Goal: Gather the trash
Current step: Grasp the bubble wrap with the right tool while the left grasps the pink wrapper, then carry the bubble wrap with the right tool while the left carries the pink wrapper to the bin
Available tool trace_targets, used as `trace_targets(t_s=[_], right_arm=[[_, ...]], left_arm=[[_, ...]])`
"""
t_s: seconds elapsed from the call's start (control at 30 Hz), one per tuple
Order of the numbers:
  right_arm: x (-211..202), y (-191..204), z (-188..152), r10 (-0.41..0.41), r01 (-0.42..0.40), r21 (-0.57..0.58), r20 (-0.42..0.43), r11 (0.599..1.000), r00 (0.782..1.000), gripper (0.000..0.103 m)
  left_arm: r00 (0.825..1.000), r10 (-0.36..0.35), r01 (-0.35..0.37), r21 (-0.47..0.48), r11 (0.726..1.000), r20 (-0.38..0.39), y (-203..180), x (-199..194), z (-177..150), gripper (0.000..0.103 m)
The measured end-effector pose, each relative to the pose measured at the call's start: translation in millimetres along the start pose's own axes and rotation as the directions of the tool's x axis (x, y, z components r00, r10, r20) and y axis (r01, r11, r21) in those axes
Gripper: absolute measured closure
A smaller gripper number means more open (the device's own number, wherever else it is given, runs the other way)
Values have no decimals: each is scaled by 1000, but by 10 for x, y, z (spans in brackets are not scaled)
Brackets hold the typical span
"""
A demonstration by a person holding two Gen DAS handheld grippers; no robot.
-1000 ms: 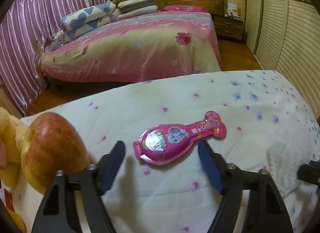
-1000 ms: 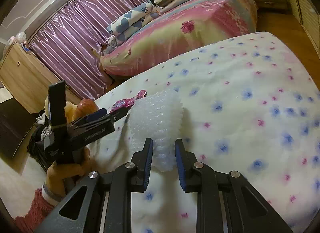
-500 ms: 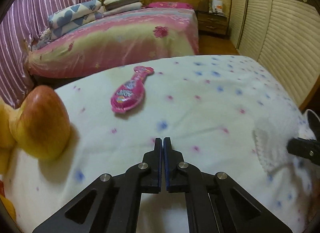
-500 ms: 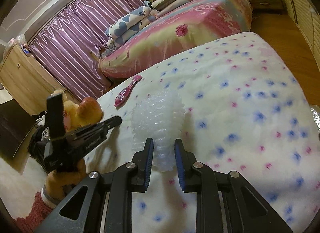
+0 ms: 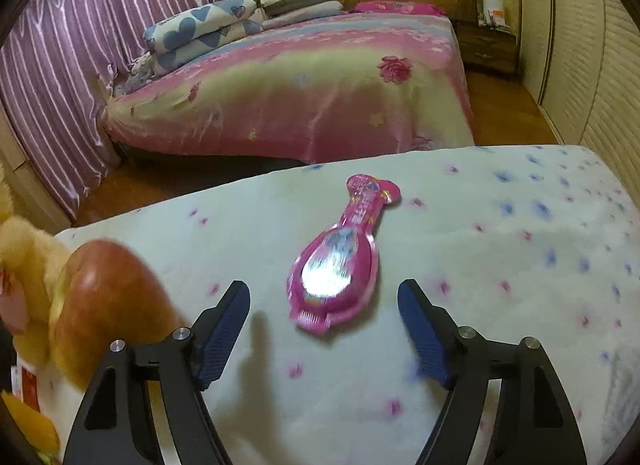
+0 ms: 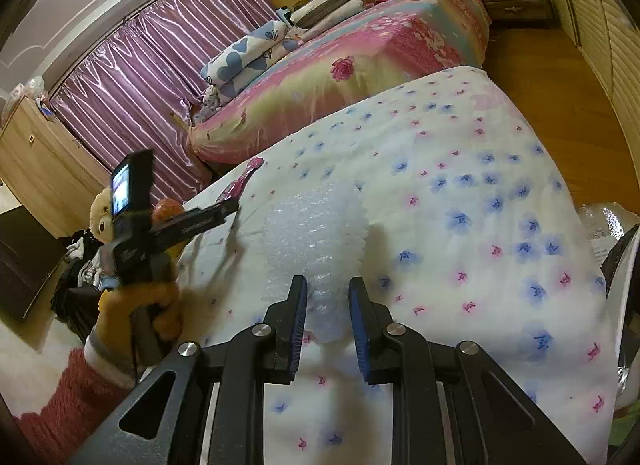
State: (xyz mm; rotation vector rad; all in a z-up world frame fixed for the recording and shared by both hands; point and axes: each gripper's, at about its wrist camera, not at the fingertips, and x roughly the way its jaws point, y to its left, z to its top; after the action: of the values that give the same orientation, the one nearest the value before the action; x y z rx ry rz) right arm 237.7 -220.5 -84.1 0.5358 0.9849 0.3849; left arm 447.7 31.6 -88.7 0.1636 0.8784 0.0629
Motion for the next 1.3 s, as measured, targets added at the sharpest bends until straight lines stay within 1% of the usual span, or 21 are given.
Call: trace_targets(t_s=[0.03, 0.07, 0.1, 0.13, 0.2, 0.37, 0.4, 0.5, 0.67, 0.87, 1.03, 1.3], right_arm=[[-9, -2, -10, 0, 0, -1, 1, 1000, 1000, 81], [-8, -5, -12, 1, -1, -1, 1, 1000, 1000, 82], [-9, -4, -13, 0, 0, 0, 1, 1000, 1000, 82], [-9, -3, -13, 1, -1, 1, 1, 1000, 1000, 82], [6, 4, -6, 4, -4, 6, 2, 1000, 1000, 82], [-59, 7, -45, 5, -5, 7, 10, 1000, 1000, 82], [-76, 8, -50, 5, -6, 8, 13, 1000, 1000, 82], [-140, -29, -71, 5, -5, 15, 22, 1000, 1000, 82], [-277, -48, -130, 3, -3, 17, 37, 1000, 999, 82], [-450, -29, -236, 0, 0, 3, 49, 1000, 999, 82], [-634, -43, -349, -10, 11, -3, 69, 1000, 998, 82], [-865, -152, -489, -35, 34, 13, 93, 999, 995, 82]], left_arm=[[1000, -9, 9, 1, 1000, -4, -9, 23, 20, 31], [1000, -20, 20, 4, 1000, -1, -16, 27, 36, 36], [999, -46, 46, 8, 999, -1, -31, 36, 43, 51], [997, -74, 74, 7, 997, -1, -39, 29, 34, 57], [998, -61, 61, 14, 998, 9, -47, -26, -18, 57], [993, -121, 121, -9, 993, 9, -25, -269, -233, 58], [990, -140, 140, -15, 990, 10, -37, -346, -293, 58], [986, -165, 165, -16, 986, 12, -123, -558, -488, 58], [972, -233, 233, -30, 972, 10, -272, -987, -823, 58], [955, -294, 294, -32, 955, 31, -407, -1443, -1038, 58], [948, -313, 315, -25, 949, 49, -513, -1772, -1236, 58], [942, -333, 334, -16, 943, 38, -735, -1961, -1420, 58]])
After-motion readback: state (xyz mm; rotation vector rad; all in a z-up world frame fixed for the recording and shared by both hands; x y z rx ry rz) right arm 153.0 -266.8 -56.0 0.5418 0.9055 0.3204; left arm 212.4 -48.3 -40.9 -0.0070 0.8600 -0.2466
